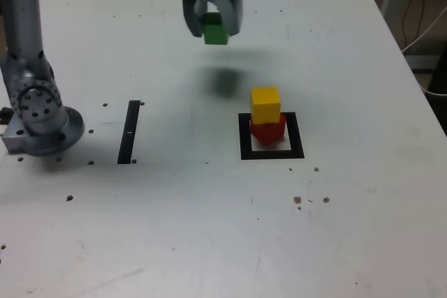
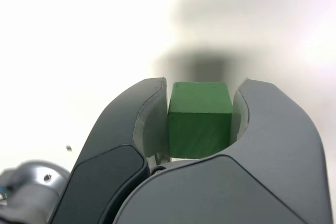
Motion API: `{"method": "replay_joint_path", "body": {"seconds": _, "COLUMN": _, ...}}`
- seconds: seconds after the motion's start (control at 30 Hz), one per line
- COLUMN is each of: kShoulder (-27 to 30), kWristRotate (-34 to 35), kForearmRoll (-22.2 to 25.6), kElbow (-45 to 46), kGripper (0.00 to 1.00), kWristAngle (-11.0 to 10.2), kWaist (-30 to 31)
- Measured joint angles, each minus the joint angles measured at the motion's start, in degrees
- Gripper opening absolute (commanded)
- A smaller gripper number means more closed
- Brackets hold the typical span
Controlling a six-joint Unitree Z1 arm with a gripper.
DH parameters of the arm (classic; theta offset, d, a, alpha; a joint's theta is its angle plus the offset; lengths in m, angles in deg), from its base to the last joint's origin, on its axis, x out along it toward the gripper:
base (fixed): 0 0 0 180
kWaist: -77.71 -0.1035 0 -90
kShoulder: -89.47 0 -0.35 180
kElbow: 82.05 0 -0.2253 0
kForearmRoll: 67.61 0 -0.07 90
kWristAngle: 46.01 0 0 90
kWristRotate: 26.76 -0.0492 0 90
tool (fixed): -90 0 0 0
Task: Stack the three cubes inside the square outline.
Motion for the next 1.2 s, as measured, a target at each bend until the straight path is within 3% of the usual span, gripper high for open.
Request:
{"method": "replay_joint_path", "body": {"seconds": 0.2, "kShoulder": 0.5, "kWristRotate": 8.3, "kForearmRoll": 9.1, "kElbow": -6.8, "kGripper": 0.16, "kWristAngle": -0.4, "kWaist": 9.9}}
{"method": "replay_joint_path", "body": {"seconds": 0.43, "kShoulder": -0.4, "kWristRotate": 18.1, "kForearmRoll": 13.7, "kElbow": -11.1, "kGripper": 0.16, "kWristAngle": -0.4, "kWaist": 20.1}}
{"method": "replay_joint_path", "body": {"seconds": 0.7, "kShoulder": -3.8, "kWristRotate": 21.4, "kForearmRoll": 15.2, "kElbow": -14.3, "kGripper": 0.16, "kWristAngle": 0.5, "kWaist": 25.2}}
{"method": "replay_joint_path", "body": {"seconds": 1.2, "kShoulder": -6.0, "kWristRotate": 30.7, "kForearmRoll": 14.7, "kElbow": -15.3, "kGripper": 0.16, "kWristAngle": 0.1, "kWaist": 28.5}}
